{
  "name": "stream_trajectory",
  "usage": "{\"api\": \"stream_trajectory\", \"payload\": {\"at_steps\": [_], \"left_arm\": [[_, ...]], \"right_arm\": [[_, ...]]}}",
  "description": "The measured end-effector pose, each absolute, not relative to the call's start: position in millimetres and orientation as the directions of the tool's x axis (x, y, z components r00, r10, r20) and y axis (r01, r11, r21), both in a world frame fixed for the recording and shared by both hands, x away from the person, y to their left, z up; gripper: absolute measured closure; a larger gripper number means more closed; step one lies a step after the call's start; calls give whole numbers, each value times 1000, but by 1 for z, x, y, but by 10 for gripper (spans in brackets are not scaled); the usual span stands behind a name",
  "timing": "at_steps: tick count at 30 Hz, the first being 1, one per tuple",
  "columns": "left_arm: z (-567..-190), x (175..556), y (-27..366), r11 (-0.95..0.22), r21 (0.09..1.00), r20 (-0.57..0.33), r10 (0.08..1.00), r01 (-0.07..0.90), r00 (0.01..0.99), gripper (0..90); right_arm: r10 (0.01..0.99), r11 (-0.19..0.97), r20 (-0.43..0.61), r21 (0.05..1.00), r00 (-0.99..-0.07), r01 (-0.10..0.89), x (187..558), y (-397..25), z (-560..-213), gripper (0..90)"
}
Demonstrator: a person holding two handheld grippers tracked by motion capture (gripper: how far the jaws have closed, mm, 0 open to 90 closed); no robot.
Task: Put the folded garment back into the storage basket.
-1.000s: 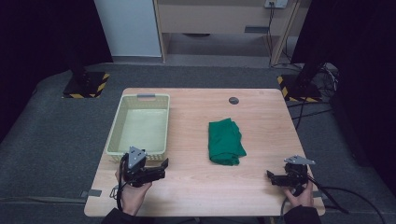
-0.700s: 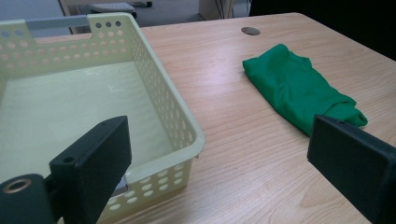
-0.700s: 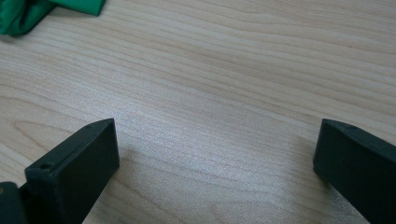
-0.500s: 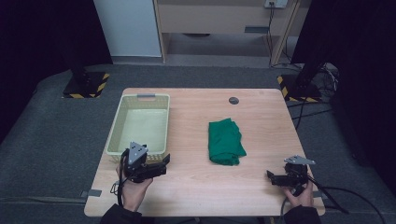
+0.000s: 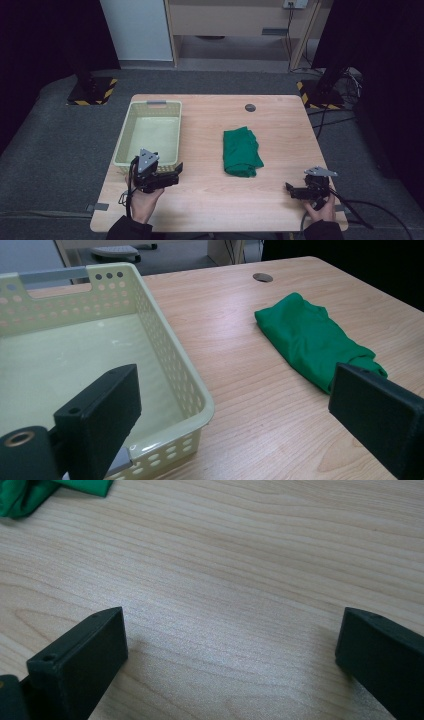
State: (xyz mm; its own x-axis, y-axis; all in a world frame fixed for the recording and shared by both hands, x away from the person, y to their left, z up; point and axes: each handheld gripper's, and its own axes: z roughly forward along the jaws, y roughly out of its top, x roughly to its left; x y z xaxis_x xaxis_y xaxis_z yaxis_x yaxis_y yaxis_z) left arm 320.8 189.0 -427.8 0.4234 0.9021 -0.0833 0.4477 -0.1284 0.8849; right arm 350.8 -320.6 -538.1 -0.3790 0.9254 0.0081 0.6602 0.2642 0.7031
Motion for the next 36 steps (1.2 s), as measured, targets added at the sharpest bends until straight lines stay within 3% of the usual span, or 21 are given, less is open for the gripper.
{"api": "stream_trajectory", "payload": {"at_steps": [36], "left_arm": [[-417, 332, 175, -140, 896, -74, 888, 422, 453, 64]], "right_arm": [[925, 265, 7, 704, -380, 659, 351, -321, -538, 2]]}}
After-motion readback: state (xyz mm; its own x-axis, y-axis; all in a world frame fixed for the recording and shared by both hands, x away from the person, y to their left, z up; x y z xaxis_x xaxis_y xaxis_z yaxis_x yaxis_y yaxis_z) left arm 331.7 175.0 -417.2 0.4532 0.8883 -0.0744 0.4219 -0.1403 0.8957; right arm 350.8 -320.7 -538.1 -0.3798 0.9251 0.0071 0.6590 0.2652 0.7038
